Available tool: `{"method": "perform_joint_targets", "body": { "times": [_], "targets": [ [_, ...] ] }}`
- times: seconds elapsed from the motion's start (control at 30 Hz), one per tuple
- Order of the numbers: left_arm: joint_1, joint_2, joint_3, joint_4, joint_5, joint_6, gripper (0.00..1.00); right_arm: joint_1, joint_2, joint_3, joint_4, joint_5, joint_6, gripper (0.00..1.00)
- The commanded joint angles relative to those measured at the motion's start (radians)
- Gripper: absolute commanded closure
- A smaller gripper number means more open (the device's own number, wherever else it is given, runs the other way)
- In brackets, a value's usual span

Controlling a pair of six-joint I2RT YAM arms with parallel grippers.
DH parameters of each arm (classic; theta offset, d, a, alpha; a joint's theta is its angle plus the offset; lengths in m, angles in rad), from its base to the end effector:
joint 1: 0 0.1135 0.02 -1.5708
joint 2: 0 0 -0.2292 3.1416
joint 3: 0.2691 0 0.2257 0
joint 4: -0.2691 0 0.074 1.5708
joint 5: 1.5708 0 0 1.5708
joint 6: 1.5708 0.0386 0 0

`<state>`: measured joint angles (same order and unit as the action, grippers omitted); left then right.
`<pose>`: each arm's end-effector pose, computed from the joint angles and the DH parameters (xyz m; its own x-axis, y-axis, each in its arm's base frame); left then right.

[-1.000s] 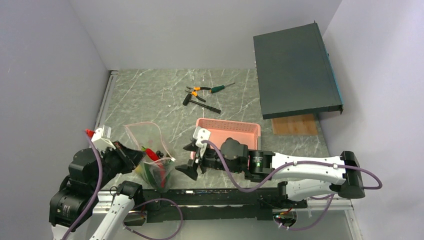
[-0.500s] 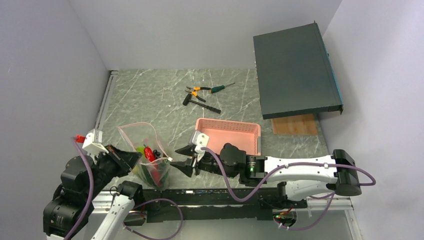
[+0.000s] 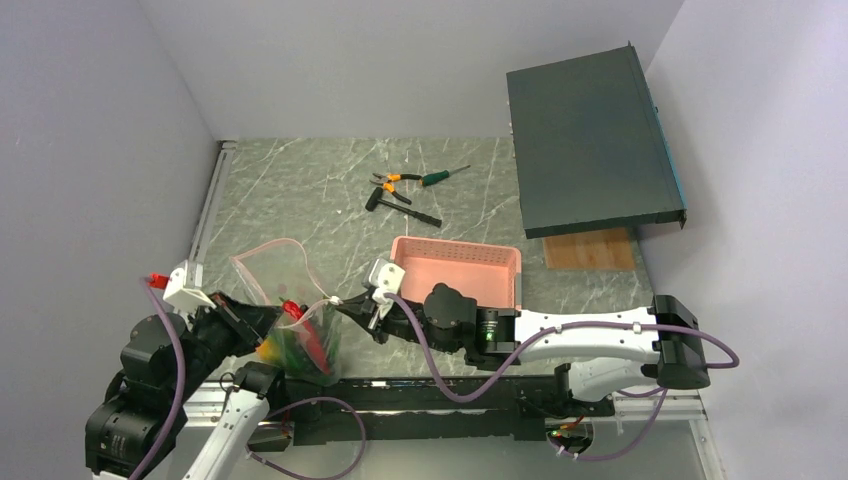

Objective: Place the food in the zip-top bag and seal the zipper
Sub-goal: Adjust the zipper food storage bag at the center of the board.

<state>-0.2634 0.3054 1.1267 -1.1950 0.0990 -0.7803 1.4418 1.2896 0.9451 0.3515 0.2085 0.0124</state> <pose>0.0090 -0.0064 0.3415 -0.4953 -0.5915 -0.6363 -0.0007 0.7327 -0.6806 0.0456 0.2898 0.3175 -0.0108 0.0111 -0.9999 -0.9435 0.3310 0.0139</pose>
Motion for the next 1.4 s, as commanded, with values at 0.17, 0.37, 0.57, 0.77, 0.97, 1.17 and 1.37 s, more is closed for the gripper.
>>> {"method": "perform_joint_targets", "body": {
  "times": [0.17, 0.37, 0.57, 0.77, 0.97, 1.17, 1.37],
  "targets": [
    [-0.004, 0.013, 0.115, -0.033, -0.058, 0.044, 0.71, -0.033, 0.052, 0.145, 0.026, -0.101, -0.144, 1.0],
    [-0.005, 0.161, 0.395, -0.122, -0.082, 0.271, 0.33, -0.146, 0.129, 0.307, -0.128, -0.408, -0.132, 1.0],
    [-0.005, 0.265, 0.479, -0.048, 0.152, 0.545, 0.25, -0.24, 0.182, 0.4, -0.227, -0.647, -0.096, 1.0],
    [-0.008, 0.326, 0.361, 0.097, 0.309, 0.679, 0.23, -0.291, 0.23, 0.486, -0.33, -0.807, -0.063, 1.0],
    [-0.008, 0.371, 0.31, 0.161, 0.44, 0.708, 0.24, -0.33, 0.205, 0.478, -0.292, -0.85, -0.003, 1.0],
    [-0.008, 0.335, 0.21, 0.194, 0.521, 0.66, 0.27, -0.395, 0.193, 0.439, -0.142, -0.946, 0.16, 1.0],
    [-0.008, 0.262, 0.12, 0.229, 0.502, 0.585, 0.42, -0.396, 0.207, 0.433, -0.129, -0.965, 0.196, 1.0]
  ]
}}
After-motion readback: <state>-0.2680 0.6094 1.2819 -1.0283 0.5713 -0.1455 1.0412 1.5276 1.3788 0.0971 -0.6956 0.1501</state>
